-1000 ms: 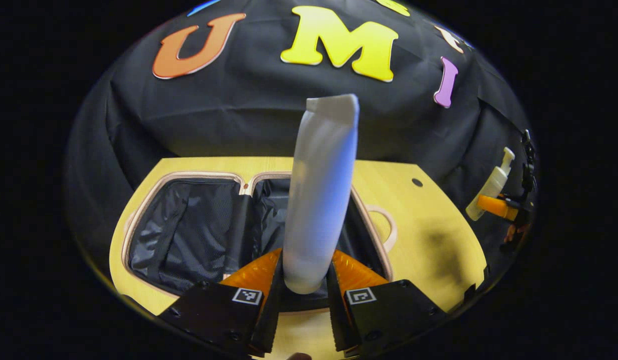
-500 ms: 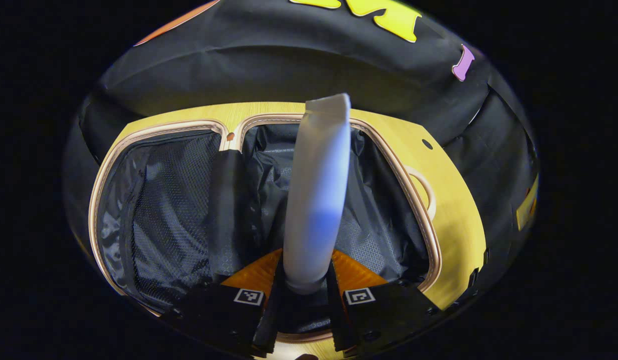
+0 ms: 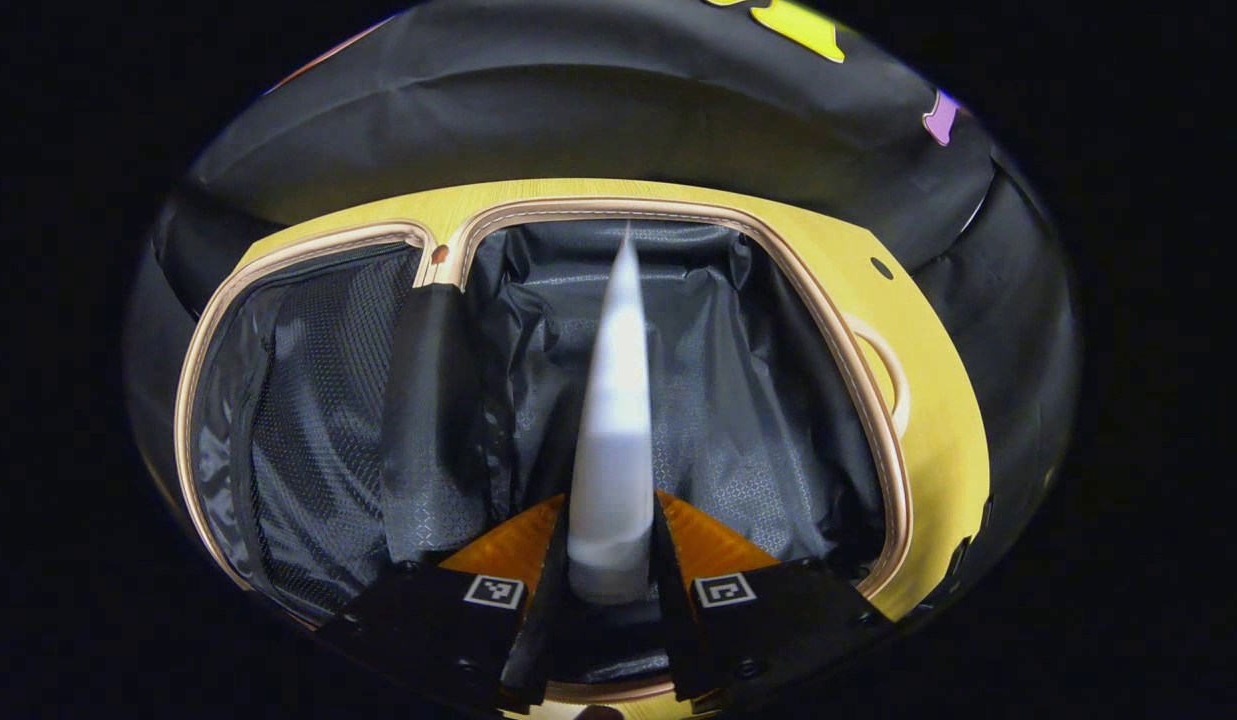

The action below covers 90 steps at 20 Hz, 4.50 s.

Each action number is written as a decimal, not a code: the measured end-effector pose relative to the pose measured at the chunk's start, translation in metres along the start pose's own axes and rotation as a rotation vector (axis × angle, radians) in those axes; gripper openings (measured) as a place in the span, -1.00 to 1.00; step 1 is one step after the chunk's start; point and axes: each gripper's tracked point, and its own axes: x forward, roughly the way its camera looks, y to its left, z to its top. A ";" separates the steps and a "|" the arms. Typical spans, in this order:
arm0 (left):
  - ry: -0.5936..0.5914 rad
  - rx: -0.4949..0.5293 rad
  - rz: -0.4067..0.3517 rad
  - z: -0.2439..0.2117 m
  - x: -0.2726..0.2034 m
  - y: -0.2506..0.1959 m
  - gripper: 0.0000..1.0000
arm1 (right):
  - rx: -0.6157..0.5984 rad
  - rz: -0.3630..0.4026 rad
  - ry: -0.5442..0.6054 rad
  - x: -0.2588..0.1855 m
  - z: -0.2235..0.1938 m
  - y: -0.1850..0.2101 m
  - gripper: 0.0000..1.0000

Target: First open the suitcase, pack the skin care products into it, and then close the suitcase.

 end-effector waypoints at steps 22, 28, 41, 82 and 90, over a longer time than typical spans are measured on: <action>-0.439 -0.374 -0.136 -0.035 -0.179 0.006 0.26 | 0.230 0.097 0.562 0.215 -0.041 0.089 -0.07; -0.419 -0.516 -0.082 -0.085 -0.197 0.039 0.27 | 0.419 -0.088 0.735 0.261 -0.069 0.079 -0.06; -0.456 -0.557 -0.005 -0.098 -0.216 0.087 0.27 | 0.542 -0.334 0.813 0.276 -0.082 0.055 0.01; -0.594 -1.167 -0.330 0.006 -0.090 0.343 -1.00 | 0.358 0.097 0.214 0.044 0.031 0.070 0.56; -0.657 -0.964 -0.268 0.056 -0.184 0.304 -0.85 | 0.180 -0.132 -0.070 0.019 0.082 -0.008 0.56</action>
